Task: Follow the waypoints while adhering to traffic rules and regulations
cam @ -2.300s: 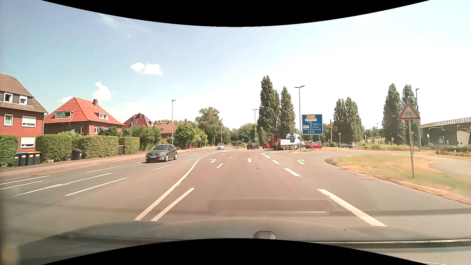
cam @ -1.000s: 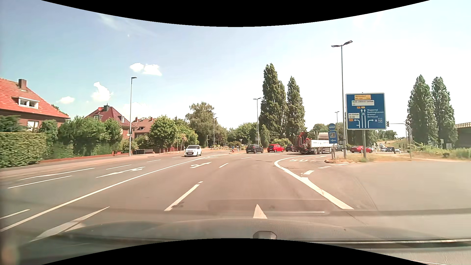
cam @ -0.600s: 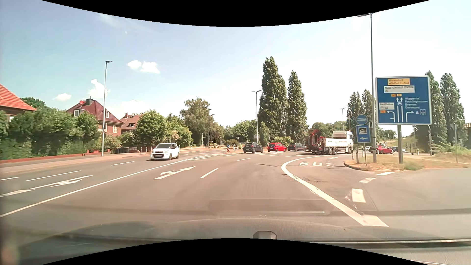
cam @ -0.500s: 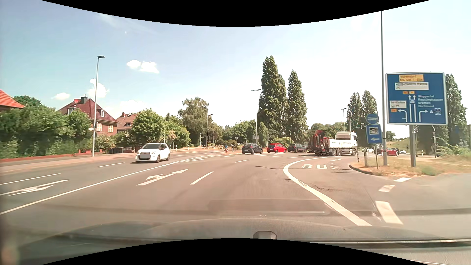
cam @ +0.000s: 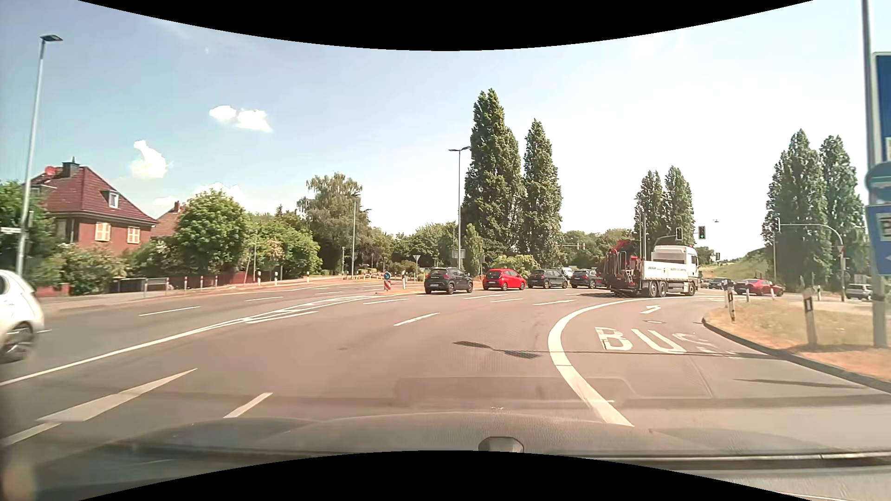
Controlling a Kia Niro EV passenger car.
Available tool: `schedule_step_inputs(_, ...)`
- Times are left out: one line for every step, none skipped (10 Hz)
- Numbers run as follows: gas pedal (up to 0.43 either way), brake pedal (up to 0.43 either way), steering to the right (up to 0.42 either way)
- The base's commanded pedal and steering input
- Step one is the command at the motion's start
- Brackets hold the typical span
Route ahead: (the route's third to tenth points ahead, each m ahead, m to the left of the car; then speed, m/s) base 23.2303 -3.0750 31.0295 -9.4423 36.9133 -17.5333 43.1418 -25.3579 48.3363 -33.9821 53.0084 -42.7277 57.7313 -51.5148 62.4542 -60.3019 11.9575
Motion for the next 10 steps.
schedule_step_inputs(0.0,0.183,0.083)
schedule_step_inputs(0.0,0.183,0.084)
schedule_step_inputs(0.0,0.183,0.085)
schedule_step_inputs(0.0,0.177,0.085)
schedule_step_inputs(0.0,0.177,0.089)
schedule_step_inputs(0.0,0.165,0.097)
schedule_step_inputs(0.0,0.14,0.104)
schedule_step_inputs(0.0,0.091,0.107)
schedule_step_inputs(0.0,0.043,0.109)
schedule_step_inputs(0.0,0.018,0.111)
